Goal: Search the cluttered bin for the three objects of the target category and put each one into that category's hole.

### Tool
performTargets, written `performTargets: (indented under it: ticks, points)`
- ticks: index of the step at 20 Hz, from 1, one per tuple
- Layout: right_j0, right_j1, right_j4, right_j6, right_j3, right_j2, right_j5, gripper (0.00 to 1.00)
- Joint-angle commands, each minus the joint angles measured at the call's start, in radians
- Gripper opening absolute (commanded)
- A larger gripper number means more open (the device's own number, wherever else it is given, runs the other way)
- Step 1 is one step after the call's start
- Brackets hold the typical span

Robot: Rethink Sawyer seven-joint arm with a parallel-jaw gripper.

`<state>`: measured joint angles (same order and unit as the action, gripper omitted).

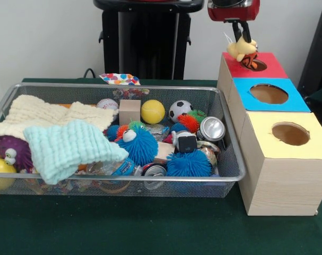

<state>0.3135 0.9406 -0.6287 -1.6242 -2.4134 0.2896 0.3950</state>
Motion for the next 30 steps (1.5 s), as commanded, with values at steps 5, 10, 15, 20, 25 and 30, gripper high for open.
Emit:
performTargets:
  ticks: [5,10,15,20,25,30]
  points:
    - [0.007,-0.003,-0.01,-0.183,0.005,0.001,-0.023,0.0]
    - [0.007,0.0,-0.016,-0.193,-0.007,-0.005,-0.065,0.0]
    - [0.03,-0.008,-0.057,-0.201,-0.028,0.033,-0.099,0.0]
    - [0.095,-0.031,-0.071,-0.195,-0.067,0.134,-0.187,0.0]
    - [0.195,-0.147,0.021,-0.238,-0.097,0.258,-0.348,0.0]
    - [0.213,-0.202,0.074,-0.271,-0.091,0.283,-0.388,0.0]
